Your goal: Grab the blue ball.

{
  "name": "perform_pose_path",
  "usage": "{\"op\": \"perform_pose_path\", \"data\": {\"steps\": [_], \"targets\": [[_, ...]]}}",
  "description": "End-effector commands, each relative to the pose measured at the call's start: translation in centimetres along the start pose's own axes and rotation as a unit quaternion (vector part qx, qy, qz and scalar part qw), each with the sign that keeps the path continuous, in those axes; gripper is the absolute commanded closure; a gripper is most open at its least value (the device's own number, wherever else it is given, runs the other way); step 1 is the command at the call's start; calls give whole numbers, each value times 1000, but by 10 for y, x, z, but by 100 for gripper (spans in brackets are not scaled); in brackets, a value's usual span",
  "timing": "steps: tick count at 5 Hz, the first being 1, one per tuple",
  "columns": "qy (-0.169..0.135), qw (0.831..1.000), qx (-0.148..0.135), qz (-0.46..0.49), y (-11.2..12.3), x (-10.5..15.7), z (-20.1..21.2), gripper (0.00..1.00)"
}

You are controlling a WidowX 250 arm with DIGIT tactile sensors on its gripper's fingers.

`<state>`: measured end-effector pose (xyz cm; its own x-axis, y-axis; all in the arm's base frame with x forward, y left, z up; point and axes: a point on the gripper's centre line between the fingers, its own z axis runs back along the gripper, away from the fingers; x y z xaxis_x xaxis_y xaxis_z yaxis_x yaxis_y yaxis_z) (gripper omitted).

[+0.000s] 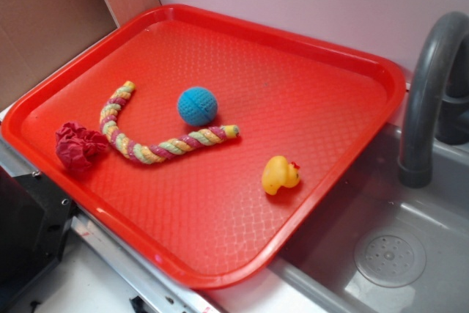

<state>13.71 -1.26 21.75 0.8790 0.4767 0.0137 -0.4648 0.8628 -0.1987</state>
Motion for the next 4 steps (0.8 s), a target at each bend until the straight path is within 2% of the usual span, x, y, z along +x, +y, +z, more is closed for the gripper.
{"op": "perform_pose_path", "data": {"steps": [1,2,3,4], "targets": [[-49,976,71,200,-31,32,-52,0],[-79,964,86,240,-39,49,-77,0],[-64,954,94,277,-34,67,-97,0],[-66,951,106,284,-29,76,-121,0]]}}
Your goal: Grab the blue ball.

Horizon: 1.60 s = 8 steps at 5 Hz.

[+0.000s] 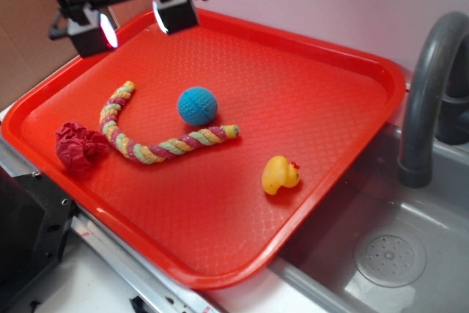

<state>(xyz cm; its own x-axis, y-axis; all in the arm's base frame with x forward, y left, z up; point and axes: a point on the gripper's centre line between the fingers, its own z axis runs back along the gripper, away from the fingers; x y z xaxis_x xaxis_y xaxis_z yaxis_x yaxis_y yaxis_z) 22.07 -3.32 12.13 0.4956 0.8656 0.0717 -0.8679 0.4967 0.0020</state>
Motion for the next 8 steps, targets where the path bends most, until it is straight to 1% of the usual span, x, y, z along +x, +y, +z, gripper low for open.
{"op": "perform_pose_path", "data": {"steps": [1,2,3,5,6,7,8], "targets": [[7,1000,-10,7,-6,15,-34,0],[41,998,-3,-47,-20,1,-63,0],[19,999,14,-45,-21,0,-80,0],[13,999,30,-32,-20,7,-99,0],[11,999,34,-33,-19,6,-102,100],[22,998,28,-42,-18,2,-94,100],[69,993,11,-97,-14,7,-78,100]]}}
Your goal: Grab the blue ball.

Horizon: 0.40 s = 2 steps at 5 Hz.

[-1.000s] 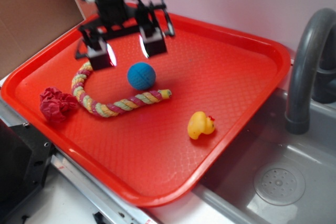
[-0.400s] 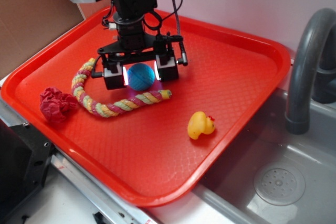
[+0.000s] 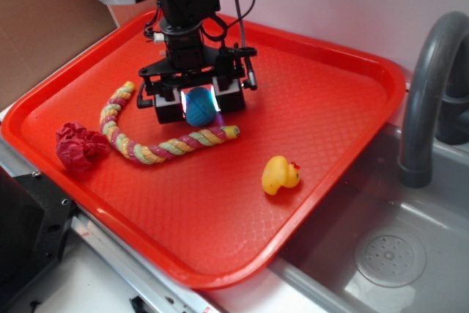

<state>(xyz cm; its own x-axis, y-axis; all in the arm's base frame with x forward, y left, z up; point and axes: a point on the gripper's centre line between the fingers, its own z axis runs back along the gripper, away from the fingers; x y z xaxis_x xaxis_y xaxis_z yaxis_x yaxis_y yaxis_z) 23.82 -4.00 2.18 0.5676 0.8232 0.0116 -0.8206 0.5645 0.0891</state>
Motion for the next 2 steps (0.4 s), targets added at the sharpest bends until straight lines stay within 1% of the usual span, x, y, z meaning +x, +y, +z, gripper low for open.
{"op": "perform_pose_path", "data": {"steps": [1,2], "targets": [[69,979,-50,-183,16,18,58,100],[53,943,-110,-310,24,15,94,100]]}}
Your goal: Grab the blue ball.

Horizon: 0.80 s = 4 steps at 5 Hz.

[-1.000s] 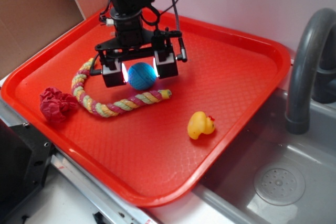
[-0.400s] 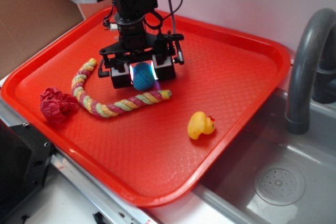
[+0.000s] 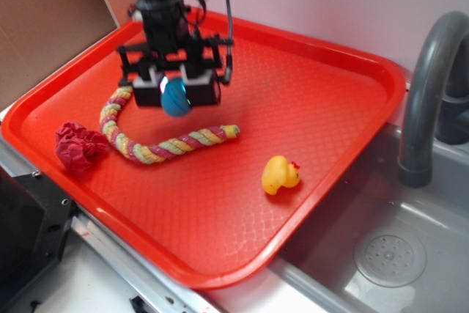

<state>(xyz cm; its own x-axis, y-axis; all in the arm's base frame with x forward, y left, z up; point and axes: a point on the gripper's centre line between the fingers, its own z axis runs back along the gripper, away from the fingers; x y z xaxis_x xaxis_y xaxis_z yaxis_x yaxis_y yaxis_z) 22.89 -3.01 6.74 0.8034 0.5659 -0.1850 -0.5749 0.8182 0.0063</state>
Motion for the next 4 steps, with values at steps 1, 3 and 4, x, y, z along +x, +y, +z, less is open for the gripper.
{"op": "perform_pose_path", "data": {"steps": [1,3,4], "targets": [[-104,968,-51,-223,8,-24,86,100],[-146,954,-135,-223,30,-55,150,100],[-150,961,-109,-204,27,-54,144,100]]}}
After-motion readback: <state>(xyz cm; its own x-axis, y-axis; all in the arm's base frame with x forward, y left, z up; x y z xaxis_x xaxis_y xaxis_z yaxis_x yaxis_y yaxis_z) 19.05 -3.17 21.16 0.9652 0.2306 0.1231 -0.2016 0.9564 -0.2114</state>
